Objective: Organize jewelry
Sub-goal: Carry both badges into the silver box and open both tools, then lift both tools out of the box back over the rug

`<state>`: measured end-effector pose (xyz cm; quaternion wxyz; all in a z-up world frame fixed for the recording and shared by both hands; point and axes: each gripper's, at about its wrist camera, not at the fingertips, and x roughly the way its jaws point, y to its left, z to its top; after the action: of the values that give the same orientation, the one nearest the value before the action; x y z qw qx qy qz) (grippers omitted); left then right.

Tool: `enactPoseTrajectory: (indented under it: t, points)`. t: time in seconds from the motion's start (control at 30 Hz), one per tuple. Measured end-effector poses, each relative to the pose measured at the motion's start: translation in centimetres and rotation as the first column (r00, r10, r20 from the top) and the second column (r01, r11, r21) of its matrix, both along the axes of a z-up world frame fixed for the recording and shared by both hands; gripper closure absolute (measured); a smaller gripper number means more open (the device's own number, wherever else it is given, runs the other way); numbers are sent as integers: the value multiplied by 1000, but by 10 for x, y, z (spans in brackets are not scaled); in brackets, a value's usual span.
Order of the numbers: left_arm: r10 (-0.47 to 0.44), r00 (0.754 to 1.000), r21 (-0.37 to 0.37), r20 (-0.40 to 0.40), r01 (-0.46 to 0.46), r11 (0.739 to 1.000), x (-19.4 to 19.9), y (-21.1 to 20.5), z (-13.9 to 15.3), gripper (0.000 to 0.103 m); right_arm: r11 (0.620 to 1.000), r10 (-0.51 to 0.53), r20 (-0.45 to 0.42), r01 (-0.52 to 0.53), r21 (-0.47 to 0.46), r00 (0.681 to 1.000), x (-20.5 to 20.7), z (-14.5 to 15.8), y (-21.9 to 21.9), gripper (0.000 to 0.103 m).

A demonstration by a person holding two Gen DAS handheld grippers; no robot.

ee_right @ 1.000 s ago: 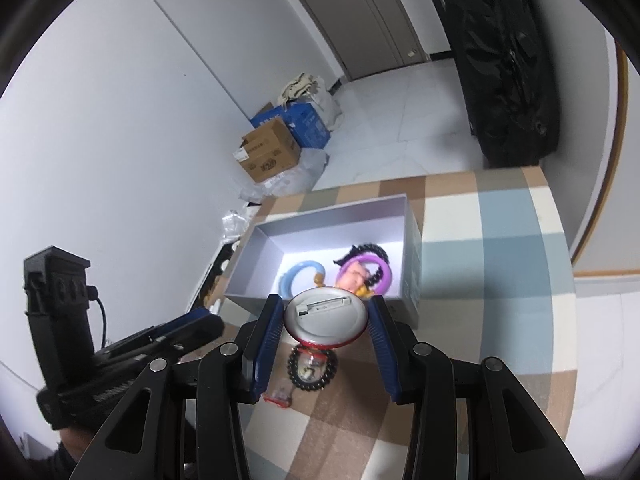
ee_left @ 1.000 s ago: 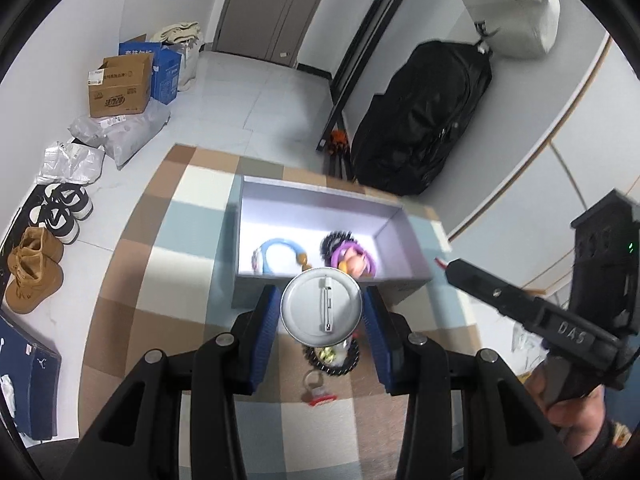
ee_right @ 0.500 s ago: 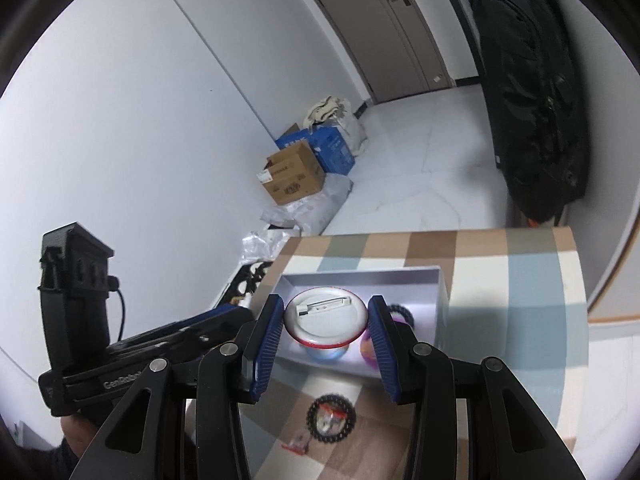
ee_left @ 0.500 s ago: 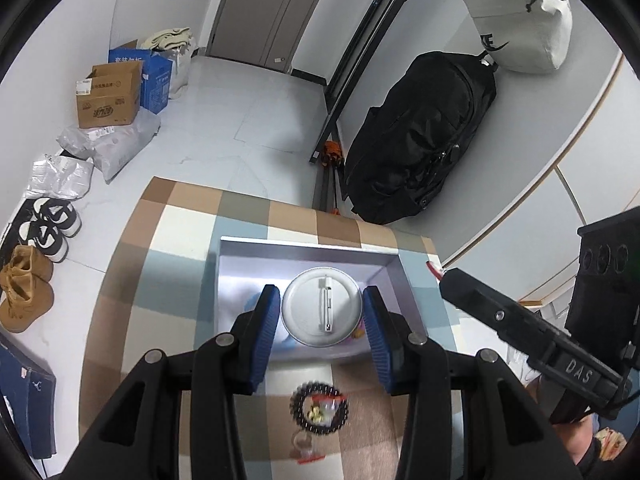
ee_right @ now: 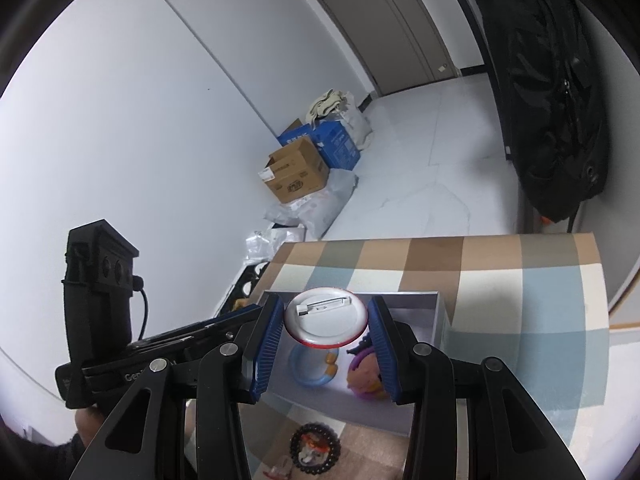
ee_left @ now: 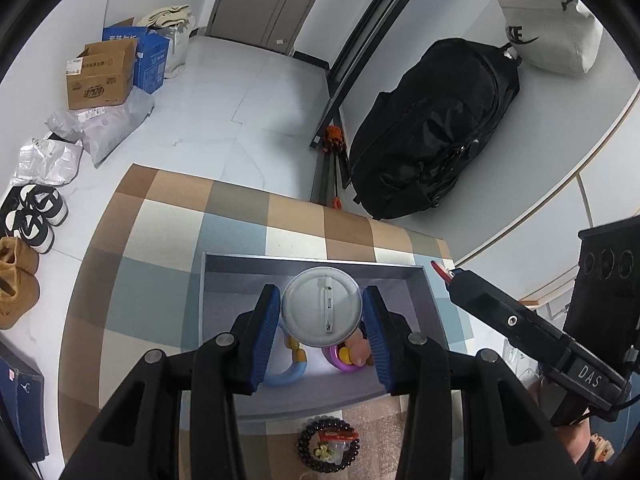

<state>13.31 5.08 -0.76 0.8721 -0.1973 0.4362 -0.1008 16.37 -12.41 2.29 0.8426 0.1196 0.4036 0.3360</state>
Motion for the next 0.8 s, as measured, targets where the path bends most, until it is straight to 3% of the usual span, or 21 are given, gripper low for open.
enactPoseTrajectory:
  t: [0.27,0.57,0.7,0.8]
  points:
    - [-23,1000,43,-2,23,999,5,-9,-4,66,1000,3,-46,-4,-11,999,10,-12,-1,61]
    - [-35,999,-27,-39,34,999,11,-8,-11,66,1000,-20,-94,19,-5,995,15,-21,-7,59]
    - [7,999,-30,-42,-8,1000,10,-3,-11,44,1000,-20,-57,20,-4,998,11,-15,-7,57]
    - [20,999,-52,-29,-21,998,8,1,-9,43,1000,-31,-44,31,0,999,10,-14,-10,45]
